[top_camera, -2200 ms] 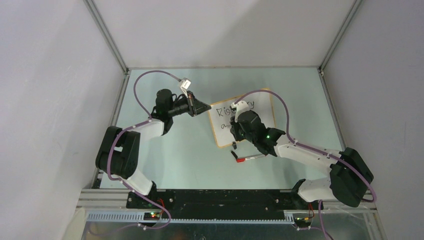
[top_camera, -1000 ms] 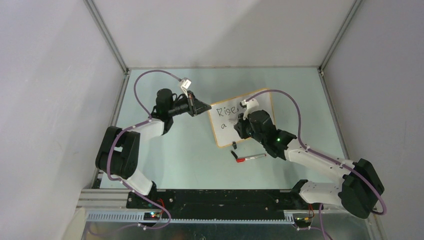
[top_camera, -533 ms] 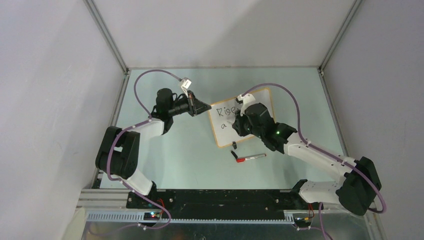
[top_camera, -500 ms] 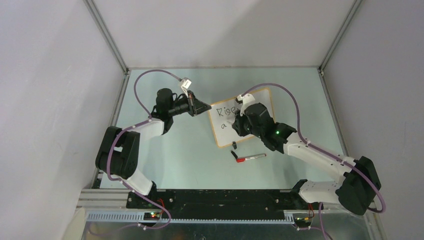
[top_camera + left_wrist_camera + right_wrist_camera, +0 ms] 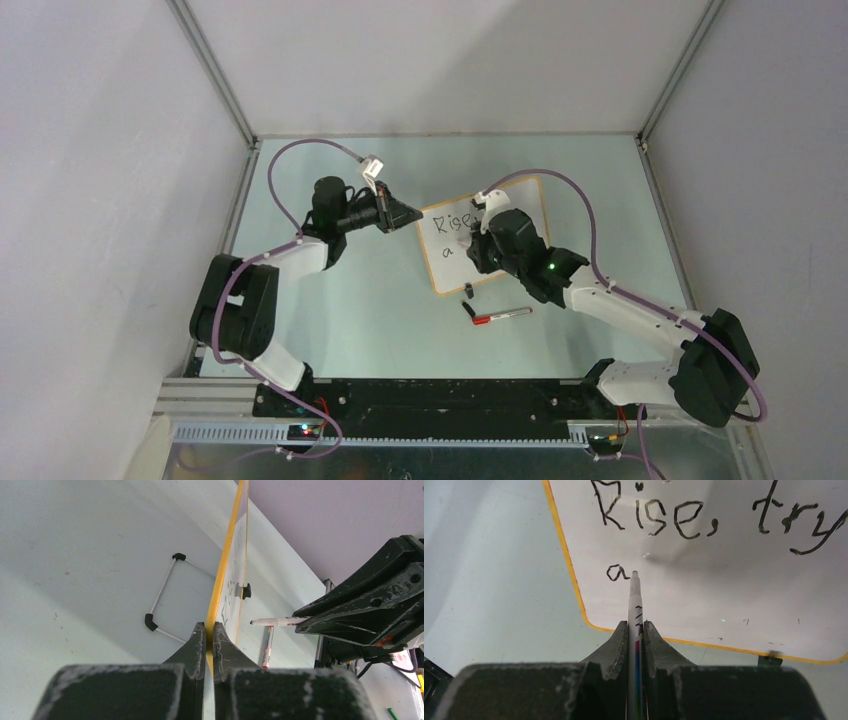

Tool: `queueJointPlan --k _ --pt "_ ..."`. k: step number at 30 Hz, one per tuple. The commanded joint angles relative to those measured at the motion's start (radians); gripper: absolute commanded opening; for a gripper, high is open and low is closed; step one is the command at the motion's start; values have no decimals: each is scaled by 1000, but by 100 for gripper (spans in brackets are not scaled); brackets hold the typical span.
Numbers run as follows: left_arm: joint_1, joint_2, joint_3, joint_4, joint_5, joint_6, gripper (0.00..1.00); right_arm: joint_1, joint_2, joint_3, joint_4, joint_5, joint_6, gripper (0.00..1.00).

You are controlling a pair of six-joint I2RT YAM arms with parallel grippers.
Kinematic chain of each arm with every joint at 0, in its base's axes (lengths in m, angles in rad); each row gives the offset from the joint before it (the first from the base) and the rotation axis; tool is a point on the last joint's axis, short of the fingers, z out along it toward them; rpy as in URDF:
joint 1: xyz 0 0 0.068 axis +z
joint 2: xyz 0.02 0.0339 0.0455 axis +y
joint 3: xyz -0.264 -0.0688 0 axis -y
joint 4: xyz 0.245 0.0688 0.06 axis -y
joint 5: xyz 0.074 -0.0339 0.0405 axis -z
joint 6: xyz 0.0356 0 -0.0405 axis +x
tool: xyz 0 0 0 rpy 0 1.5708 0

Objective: Write a sentence on the whiteboard

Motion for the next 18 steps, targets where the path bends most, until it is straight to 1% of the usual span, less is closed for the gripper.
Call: queueJointPlan --k 1,5,10,18 --pt "-12 -32 26 -26 -17 40 2 4 -13 -25 59 17 -3 0" --pt "-14 -32 28 -26 -15 39 2 9 -36 -46 71 33 2 0" --pt "-13 -33 28 -29 -17 41 2 9 -83 -109 139 61 14 0" --pt "-14 -35 27 -29 -19 41 2 15 -89 -136 176 64 18 0"
